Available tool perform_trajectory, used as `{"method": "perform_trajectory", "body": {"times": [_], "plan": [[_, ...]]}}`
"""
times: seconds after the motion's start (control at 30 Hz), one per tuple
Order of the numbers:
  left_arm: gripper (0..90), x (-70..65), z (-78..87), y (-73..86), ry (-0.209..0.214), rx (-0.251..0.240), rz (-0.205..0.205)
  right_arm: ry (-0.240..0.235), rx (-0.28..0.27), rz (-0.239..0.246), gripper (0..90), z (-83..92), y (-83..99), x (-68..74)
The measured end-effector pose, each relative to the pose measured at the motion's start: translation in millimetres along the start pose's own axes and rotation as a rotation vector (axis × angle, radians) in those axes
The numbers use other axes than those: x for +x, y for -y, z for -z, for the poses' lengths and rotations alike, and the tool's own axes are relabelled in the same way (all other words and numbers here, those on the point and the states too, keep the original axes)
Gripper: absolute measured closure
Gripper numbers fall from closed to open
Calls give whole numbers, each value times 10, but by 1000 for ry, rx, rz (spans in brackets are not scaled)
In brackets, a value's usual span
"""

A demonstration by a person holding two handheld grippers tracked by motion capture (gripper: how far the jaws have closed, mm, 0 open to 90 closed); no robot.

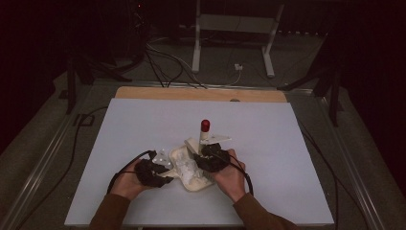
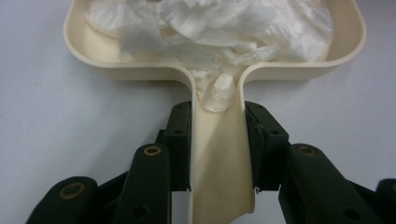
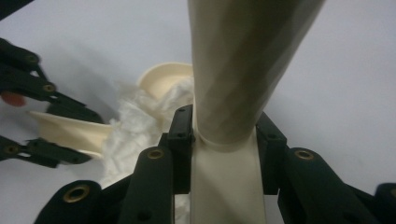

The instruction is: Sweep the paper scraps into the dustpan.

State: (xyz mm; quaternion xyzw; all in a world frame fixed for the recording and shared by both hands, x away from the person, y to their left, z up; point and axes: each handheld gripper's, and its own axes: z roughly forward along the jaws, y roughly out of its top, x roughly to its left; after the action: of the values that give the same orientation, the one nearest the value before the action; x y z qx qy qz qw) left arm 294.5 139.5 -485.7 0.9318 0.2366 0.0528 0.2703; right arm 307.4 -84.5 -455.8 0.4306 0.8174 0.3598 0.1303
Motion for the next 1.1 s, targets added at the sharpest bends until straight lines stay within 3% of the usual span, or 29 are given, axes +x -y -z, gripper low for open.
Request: {"method": "perform_trajectory", "body": {"times": [0.2, 0.47, 1.1], "plan": [[665, -10, -4, 12, -4, -14, 5, -14, 1, 18, 672, -22, -10, 99], [666, -22, -1, 20, -8, -50, 5, -22, 1, 19, 672, 2, -29, 97], [666, -26, 52, 83, -31, -140, 18, -1, -88, -7, 672, 254, -188, -65]]}}
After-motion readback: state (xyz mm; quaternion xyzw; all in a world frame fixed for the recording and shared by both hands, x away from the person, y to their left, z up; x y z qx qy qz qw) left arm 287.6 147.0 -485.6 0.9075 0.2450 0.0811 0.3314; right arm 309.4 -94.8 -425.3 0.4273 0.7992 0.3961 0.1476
